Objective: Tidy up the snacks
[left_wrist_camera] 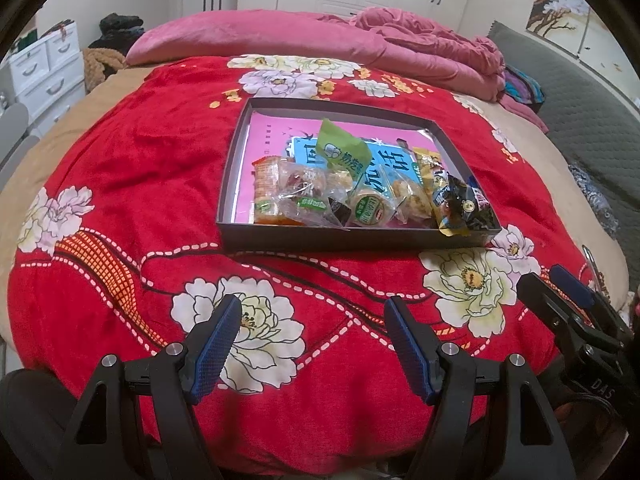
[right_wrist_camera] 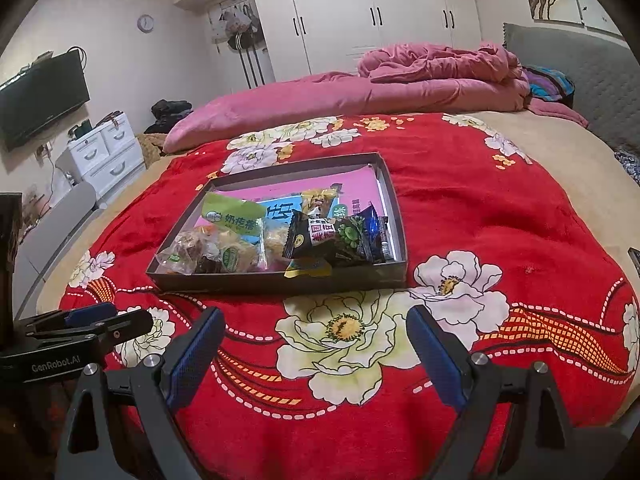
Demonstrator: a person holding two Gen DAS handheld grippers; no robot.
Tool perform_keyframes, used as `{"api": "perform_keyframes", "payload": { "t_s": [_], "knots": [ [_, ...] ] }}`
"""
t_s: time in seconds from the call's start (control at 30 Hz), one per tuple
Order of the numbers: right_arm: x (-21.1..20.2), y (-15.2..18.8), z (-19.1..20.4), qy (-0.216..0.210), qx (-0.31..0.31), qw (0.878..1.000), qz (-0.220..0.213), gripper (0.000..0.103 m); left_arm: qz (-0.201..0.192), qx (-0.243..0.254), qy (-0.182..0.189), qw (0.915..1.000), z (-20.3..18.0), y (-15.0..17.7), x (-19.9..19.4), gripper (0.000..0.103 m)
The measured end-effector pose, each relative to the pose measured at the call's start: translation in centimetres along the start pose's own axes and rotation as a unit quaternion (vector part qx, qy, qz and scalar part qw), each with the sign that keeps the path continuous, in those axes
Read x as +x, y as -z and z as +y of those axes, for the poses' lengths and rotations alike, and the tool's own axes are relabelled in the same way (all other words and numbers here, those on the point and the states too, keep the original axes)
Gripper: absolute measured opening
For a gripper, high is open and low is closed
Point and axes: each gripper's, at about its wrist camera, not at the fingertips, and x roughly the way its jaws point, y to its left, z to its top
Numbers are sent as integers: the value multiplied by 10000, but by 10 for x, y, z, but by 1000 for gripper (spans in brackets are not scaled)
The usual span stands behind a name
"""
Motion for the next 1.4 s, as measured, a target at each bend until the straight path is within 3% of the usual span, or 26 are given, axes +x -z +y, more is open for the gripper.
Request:
{"api": "perform_keyframes", "payload": {
  "t_s": [1.4],
  "knots": [
    [-2,-3,-1,18,-31,10000,-54,92,44,64,-176,9998,-1,0,3,75]
  ]
}}
